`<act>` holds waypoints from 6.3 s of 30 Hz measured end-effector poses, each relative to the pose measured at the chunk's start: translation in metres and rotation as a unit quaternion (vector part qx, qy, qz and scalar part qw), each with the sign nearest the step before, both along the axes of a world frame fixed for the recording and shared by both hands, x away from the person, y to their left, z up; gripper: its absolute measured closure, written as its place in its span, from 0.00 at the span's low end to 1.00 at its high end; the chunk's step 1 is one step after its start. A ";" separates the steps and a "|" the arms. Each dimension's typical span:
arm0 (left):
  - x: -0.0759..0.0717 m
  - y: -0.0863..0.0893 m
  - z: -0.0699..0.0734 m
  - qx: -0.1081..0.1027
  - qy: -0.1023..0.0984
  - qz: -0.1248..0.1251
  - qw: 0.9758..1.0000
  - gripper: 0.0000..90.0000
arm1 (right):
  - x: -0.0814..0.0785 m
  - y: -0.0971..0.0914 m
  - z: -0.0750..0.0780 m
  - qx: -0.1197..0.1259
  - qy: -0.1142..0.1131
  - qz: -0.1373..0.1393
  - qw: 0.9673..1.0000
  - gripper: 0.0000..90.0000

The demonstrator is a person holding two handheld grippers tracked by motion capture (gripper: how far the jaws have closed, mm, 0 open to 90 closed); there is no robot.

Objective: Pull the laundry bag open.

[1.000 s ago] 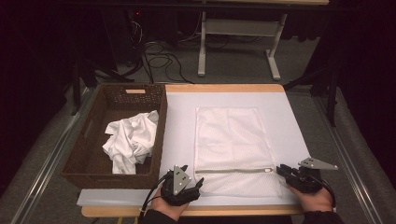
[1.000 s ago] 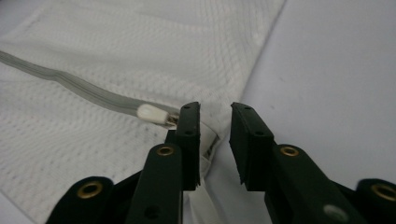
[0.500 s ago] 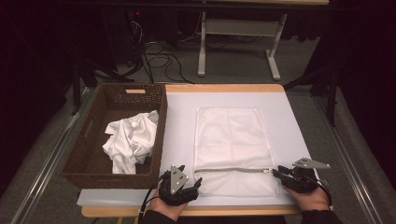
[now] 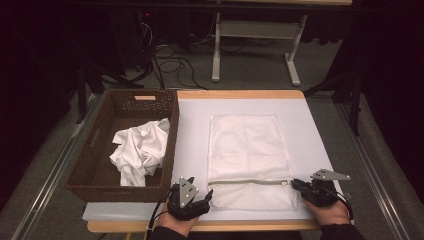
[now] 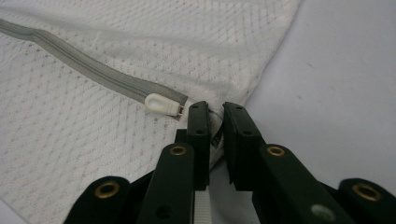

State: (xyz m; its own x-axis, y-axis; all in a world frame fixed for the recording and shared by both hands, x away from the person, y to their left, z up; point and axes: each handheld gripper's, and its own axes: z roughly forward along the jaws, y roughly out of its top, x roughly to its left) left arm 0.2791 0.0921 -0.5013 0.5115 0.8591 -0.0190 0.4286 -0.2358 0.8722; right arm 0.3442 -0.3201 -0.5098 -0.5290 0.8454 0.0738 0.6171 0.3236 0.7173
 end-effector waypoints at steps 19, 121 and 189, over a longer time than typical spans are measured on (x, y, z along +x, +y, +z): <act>0.002 0.002 0.005 -0.026 -0.011 0.001 1.000 0.34 | -0.016 0.003 0.023 0.024 -0.089 0.008 0.996 0.97; 0.055 -0.180 0.008 -0.080 0.009 -0.182 0.980 0.94 | -0.030 0.018 0.035 0.040 -0.149 0.071 0.985 0.97; 0.053 -0.179 0.008 -0.076 0.012 -0.176 0.981 0.96 | -0.032 0.022 0.034 0.027 -0.144 0.071 0.987 0.97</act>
State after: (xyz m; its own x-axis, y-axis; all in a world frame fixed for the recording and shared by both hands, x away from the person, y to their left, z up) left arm 0.3325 -0.0869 -0.4931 0.7741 0.6153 -0.1488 0.3643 -0.2408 0.8996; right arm 0.3118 -0.2979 -0.4757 -0.6471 0.7605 -0.0539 0.3361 0.3480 0.8752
